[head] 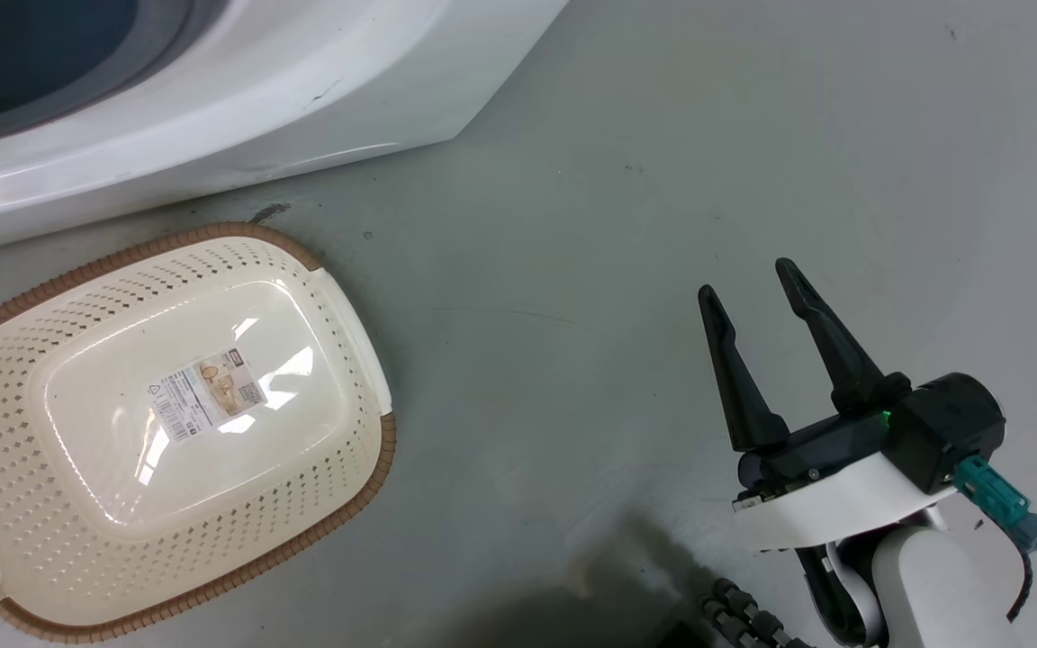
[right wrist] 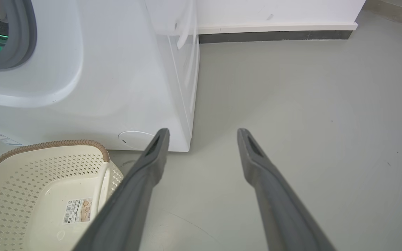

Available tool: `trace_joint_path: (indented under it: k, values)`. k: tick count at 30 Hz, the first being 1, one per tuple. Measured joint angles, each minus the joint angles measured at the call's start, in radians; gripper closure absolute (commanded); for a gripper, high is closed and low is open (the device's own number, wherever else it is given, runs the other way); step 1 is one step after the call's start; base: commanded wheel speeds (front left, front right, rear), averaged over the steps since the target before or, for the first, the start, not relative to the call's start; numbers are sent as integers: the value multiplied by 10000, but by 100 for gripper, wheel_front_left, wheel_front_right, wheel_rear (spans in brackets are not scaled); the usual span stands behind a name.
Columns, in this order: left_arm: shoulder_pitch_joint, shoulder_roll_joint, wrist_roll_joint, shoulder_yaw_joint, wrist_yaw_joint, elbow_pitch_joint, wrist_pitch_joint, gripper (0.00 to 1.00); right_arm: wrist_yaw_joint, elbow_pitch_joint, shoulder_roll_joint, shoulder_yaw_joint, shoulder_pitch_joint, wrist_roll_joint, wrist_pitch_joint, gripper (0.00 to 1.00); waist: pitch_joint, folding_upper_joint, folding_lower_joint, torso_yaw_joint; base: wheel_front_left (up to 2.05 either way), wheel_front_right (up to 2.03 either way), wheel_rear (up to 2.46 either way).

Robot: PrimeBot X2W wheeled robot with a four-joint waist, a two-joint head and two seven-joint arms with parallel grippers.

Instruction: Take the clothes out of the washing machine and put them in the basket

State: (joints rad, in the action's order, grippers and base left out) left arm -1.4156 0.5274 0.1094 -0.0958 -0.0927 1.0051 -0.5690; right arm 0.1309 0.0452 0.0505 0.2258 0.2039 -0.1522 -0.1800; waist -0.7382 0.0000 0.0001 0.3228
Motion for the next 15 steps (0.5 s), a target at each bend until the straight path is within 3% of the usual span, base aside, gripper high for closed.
trace_joint_path:
  k: [6, 15]
  values:
    - [546, -4, 121, 75, 272, -746, 639, 100, 0, -111, -2, 8, 27, -54, -42, 0, 157, 0, 0, -37, 0, 0, 0]
    - [2230, -472, 596, 345, 405, -1601, 4084, 100, 0, -274, 0, -259, 44, 125, 29, 0, 955, 0, 0, -225, 0, 0, 0]
